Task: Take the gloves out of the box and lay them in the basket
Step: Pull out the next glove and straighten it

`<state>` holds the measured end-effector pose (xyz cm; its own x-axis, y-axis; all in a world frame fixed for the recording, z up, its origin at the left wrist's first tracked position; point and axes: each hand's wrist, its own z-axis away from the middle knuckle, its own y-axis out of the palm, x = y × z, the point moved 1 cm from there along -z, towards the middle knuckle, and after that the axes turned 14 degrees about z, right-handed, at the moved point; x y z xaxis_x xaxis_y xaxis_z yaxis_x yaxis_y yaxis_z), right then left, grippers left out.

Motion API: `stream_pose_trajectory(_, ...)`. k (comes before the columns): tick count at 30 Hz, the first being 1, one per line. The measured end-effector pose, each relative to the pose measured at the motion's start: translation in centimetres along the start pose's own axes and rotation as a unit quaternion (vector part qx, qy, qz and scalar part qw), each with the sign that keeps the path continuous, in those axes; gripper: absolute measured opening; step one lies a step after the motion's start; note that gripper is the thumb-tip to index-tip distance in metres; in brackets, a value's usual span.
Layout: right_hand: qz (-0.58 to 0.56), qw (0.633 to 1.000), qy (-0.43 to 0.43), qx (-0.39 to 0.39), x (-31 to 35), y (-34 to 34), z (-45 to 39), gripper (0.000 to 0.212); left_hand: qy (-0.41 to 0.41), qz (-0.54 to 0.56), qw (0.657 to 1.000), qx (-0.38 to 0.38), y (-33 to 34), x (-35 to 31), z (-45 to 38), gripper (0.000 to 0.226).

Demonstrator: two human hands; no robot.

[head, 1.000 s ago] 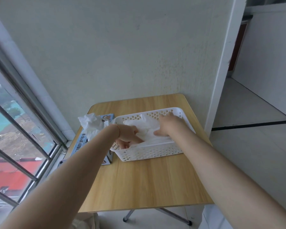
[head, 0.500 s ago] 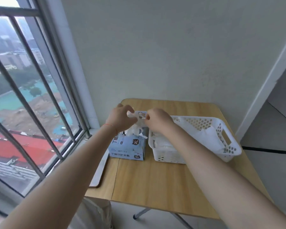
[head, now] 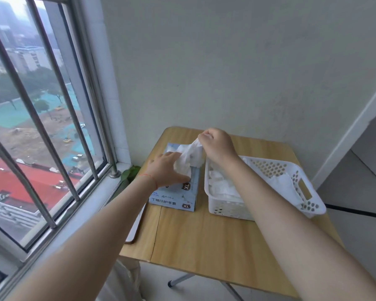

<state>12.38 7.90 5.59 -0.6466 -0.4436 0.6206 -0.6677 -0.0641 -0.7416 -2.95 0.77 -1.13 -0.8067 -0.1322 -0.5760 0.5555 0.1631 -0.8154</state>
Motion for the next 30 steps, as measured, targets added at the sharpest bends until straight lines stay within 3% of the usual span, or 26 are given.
stream_pose_trajectory(3, -0.075, 0.996, -0.005, -0.038, 0.5, -0.4, 0.5, 0.026, -0.001, 0.005, 1.0, -0.001, 0.0, -0.3, 0.0, 0.085)
stream_pose_trajectory(6, -0.108, 0.993, -0.011, -0.047, 0.6, -0.6, 0.6, 0.03, 0.013, 0.11, 0.993, -0.033, -0.2, -0.6, 0.1, 0.082)
stream_pose_trajectory(8, -0.092, 0.995, -0.015, -0.045, 0.8, -1.1, 0.6, 0.026, 0.024, 0.202, 0.976, -0.082, -0.8, -0.8, 0.2, 0.057)
stream_pose_trajectory(11, -0.112, 0.992, -0.004, -0.062, 1.1, -2.2, 0.6, 0.022, 0.039, 0.21, 0.96, -0.18, -2.3, -1.2, 0.2, 0.009)
stream_pose_trajectory(14, -0.177, 0.98, 0.014, -0.093, 1.6, -3.5, 0.5, 0.025, 0.007, 0.256, 0.943, -0.212, -4.1, -2.3, 0.5, 0.011)
stream_pose_trajectory(17, -0.166, 0.981, 0.029, -0.097, 1.5, -4.4, 0.5, 0.028, -0.029, 0.376, 0.905, -0.198, -5.9, -4.0, 0.9, 0.016)
stream_pose_trajectory(21, -0.042, 0.996, 0.075, -0.033, 0.7, -4.3, 1.0, 0.009, -0.071, 0.482, 0.86, -0.153, -7.5, -5.8, 1.5, 0.016)
stream_pose_trajectory(23, -0.03, 0.996, 0.068, -0.045, 0.7, -4.2, 1.4, 0.021, -0.11, 0.496, 0.851, -0.134, -7.6, -6.4, 1.6, 0.013)
stream_pose_trajectory(25, -0.072, 0.996, 0.029, -0.047, 1.6, -4.4, 2.1, 0.019, -0.148, 0.522, 0.83, -0.132, -7.3, -6.7, 1.5, 0.012)
stream_pose_trajectory(27, -0.115, 0.993, -0.017, 0.018, 2.8, -4.6, 2.8, 0.033, -0.16, 0.569, 0.8, -0.104, -7.0, -7.1, 1.6, 0.011)
stream_pose_trajectory(30, -0.048, 0.992, -0.042, 0.109, 3.7, -4.8, 3.7, 0.053, -0.136, 0.609, 0.781, -0.019, -6.8, -8.1, 2.1, 0.024)
